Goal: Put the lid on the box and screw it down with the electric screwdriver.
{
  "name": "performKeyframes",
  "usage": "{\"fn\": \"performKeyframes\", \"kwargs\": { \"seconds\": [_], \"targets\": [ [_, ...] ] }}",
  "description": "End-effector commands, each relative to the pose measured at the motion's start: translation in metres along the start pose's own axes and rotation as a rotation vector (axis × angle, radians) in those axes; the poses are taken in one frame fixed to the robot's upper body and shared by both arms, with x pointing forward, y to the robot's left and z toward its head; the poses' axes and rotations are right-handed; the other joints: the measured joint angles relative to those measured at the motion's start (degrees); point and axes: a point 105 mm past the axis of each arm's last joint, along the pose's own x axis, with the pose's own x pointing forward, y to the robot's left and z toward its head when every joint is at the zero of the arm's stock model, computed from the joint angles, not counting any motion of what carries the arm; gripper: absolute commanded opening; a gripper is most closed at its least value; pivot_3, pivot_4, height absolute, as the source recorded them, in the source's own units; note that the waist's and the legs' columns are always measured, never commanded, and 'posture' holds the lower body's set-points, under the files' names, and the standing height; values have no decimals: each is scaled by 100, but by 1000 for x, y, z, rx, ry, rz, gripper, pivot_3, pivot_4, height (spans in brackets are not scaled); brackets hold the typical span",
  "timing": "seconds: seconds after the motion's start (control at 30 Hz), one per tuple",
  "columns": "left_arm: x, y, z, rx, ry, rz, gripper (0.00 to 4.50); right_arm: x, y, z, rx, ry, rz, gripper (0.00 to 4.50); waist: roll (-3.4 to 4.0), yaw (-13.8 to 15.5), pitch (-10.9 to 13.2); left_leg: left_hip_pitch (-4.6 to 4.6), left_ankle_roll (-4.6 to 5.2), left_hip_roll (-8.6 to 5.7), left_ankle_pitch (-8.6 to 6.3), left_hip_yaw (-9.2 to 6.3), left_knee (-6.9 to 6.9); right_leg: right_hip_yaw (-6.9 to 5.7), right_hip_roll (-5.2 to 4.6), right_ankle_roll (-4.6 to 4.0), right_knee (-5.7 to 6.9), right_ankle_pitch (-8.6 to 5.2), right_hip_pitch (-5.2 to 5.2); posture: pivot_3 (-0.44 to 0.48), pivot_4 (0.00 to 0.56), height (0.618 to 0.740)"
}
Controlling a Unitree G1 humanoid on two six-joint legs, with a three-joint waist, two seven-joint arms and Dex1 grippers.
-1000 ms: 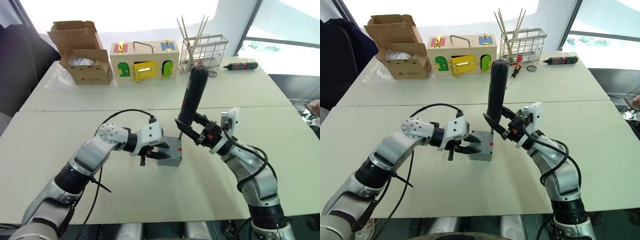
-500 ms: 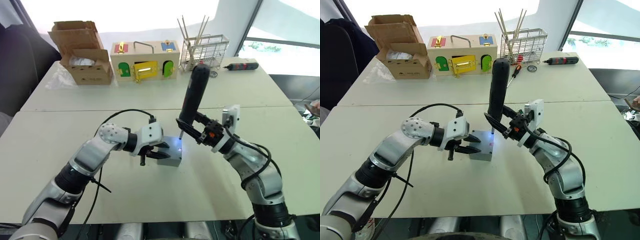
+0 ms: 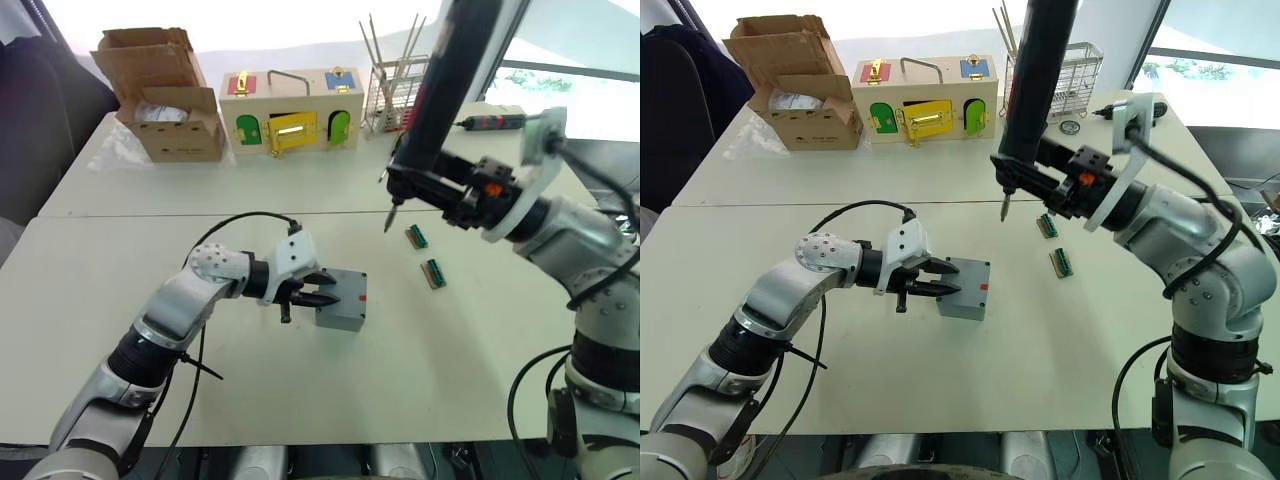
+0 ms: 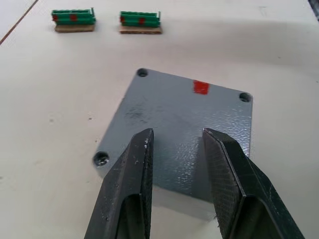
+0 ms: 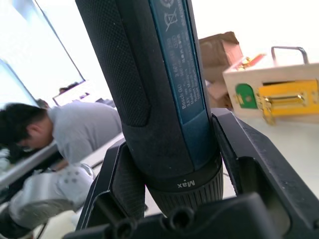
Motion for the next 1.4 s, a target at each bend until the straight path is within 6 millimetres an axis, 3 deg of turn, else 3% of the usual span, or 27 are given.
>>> {"fn": "performKeyframes", "kwargs": {
  "seconds": [0.03, 0.2, 0.27, 0.37, 0.43, 0.53, 0.63, 0.77, 0.93, 1.1, 1.17, 1.3, 1.4],
  "targets": [
    [-6, 6, 13, 21, -53, 48, 1534, 1, -7, 17, -14, -63, -29, 1835, 1, 1, 9, -1, 0, -1, 0, 2, 1, 1, -1, 0, 0, 0, 0, 0, 150, 730],
    [-4, 7, 19, -21, -118, 66, 1534, 1, -25, 14, 39, 5, -111, 1835, 2, 26, 18, -4, -2, -4, 2, 5, 4, 3, -4, 0, 2, 0, 0, 0, 150, 730],
    [-6, 7, 23, -41, -154, 75, 1534, -4, -42, 15, 24, 49, -198, 1835, 3, 25, 20, -9, -3, -4, 3, 5, 3, 2, -4, 0, 2, 0, -7, 0, 150, 730],
    [-15, -10, 37, 6, -167, 6, 1534, -45, -79, -8, 109, 340, -376, 1835, -5, 60, 28, -22, -16, -5, 10, 4, 5, 1, -5, 0, 1, 0, -13, 0, 150, 730],
    [-16, -26, 39, 63, -128, -63, 1534, -71, -86, -23, 223, 494, -425, 1835, -13, 66, 38, -34, -32, -6, 19, -2, 10, -5, -7, -1, -4, 0, -14, 0, 150, 730],
    [-14, -45, 44, 150, -91, -141, 1534, -126, -100, -60, 507, 781, -600, 1835, -4, 34, 43, -37, -19, -7, 12, 7, 10, 0, -12, -4, -16, 1, -13, 0, 150, 730],
    [-9, -53, 51, 196, -87, -164, 1534, -160, -109, -76, 549, 928, -721, 1835, 13, 13, 58, -36, -5, -8, 5, 10, 10, 2, -14, -5, -18, 1, -13, 0, 150, 730],
    [-1, -59, 52, 214, -84, -159, 1534, -173, -105, -87, 630, 1014, -718, 1835, 53, -82, 84, -35, -4, -8, 5, 18, 9, 3, -11, -3, -5, 2, -23, 0, 150, 730],
    [5, -60, 52, 204, -85, -140, 1534, -173, -108, -94, 704, 1021, -729, 1835, 57, -96, 93, -34, -5, -1, 6, 15, 6, 3, -1, -2, 1, 2, -28, 0, 150, 730],
    [9, -55, 48, 163, -105, -83, 1534, -172, -119, -107, 670, 1068, -755, 1835, 49, -79, 97, -37, -6, -4, 7, 15, 10, 3, -2, -2, -2, 2, -26, 0, 150, 730],
    [9, -43, 47, 156, -103, -12, 1534, -176, -122, -110, 642, 1100, -759, 2871, 46, -65, 99, -41, -38, -5, 25, 10, 10, 1, -2, -1, -2, 2, -28, 0, 150, 730],
    [1, -5, 49, 81, -133, 179, 1534, -175, -125, -111, 615, 1113, -749, 4284, 39, -61, 103, -41, -42, -8, 27, 7, 27, -1, -3, 0, 1, 3, -18, 0, 150, 730],
    [-12, 11, 50, 38, -156, 255, 1534, -172, -130, -108, 579, 1098, -740, 4483, 39, -74, 103, -47, -37, -8, 23, 4, 50, -2, -2, 0, 8, 3, -18, 0, 150, 730]
  ]
}}
